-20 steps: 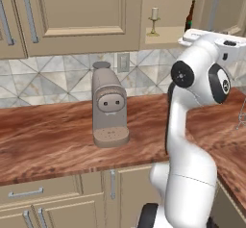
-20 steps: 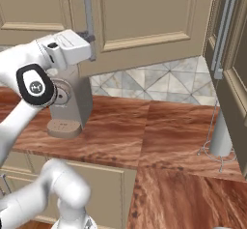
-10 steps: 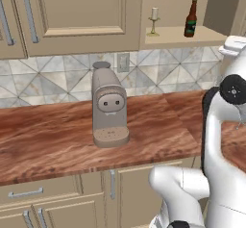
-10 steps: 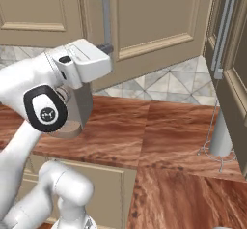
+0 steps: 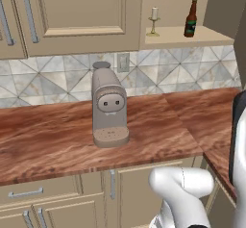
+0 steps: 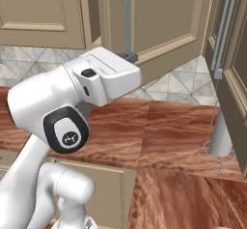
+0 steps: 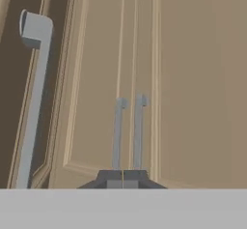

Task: Get the candle and the beer from the cabinet and move them to the dining counter.

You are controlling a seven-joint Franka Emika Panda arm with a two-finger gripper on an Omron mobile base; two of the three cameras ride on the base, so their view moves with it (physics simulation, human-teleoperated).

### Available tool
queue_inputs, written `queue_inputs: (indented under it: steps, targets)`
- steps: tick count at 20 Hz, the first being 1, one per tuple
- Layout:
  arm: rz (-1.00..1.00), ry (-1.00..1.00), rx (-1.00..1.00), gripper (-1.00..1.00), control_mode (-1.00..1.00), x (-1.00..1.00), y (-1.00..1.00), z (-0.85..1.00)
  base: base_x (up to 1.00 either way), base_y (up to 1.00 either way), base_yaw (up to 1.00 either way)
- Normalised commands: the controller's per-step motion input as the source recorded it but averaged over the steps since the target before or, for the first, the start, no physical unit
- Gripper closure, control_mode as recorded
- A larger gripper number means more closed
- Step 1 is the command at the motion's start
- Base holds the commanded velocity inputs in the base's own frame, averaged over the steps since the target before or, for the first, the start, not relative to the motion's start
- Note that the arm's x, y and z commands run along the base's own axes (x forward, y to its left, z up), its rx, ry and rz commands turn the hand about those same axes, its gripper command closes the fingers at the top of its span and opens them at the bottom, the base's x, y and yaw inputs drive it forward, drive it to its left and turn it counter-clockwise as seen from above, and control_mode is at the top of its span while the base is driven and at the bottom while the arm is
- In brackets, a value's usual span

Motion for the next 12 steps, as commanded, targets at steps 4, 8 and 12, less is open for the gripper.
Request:
queue_inputs:
  steps: [4,8,12]
  targets:
    - [0.00,0.00,0.00,1.00,-1.00,-0.08,0.00,0.00,0.00,0.00,0.00]
    - [0.01,-0.08,-0.03,1.00,-1.00,-0.73,0.21,0.00,0.00,0.00,0.00]
    - [0.11,-0.08,-0.10,1.00,-1.00,-1.00,0.54,0.00,0.00,0.00,0.00]
